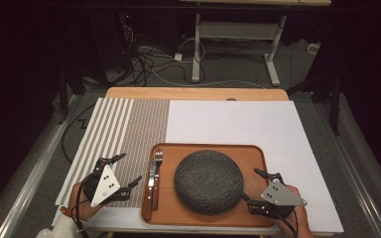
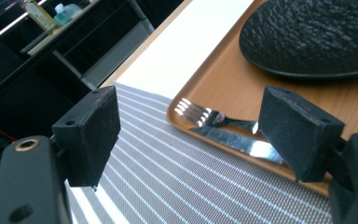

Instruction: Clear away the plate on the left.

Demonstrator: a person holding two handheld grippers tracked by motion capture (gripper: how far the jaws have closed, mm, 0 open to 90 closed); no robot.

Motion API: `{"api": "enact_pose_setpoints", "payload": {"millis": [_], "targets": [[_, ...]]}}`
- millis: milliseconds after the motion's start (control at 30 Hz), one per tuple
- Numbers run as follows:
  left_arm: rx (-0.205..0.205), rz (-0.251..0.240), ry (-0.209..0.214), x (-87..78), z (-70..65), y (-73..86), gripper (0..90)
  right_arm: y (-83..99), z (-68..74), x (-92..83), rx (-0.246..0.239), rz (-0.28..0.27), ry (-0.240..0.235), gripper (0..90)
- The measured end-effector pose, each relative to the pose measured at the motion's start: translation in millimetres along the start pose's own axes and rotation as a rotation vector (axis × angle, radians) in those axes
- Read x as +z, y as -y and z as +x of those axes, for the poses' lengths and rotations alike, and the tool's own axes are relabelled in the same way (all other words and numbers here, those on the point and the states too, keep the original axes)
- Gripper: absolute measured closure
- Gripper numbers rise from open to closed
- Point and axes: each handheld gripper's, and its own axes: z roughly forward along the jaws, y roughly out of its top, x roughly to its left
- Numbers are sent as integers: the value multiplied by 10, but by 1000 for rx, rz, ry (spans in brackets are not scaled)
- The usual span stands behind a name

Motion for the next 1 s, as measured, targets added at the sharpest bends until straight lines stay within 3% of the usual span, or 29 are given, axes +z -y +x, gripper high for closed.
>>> {"api": "enact_pose_setpoints", "payload": {"millis": [300,700,1000], "targets": [[-40,30,-17,-38,-26,220,184,13,-22,-5,9,0,8,230],[-130,84,22,-61,-99,514,183,55,-44,-47,22,4,18,230],[-137,101,54,-48,-157,525,158,56,-45,-62,19,1,20,230]]}}
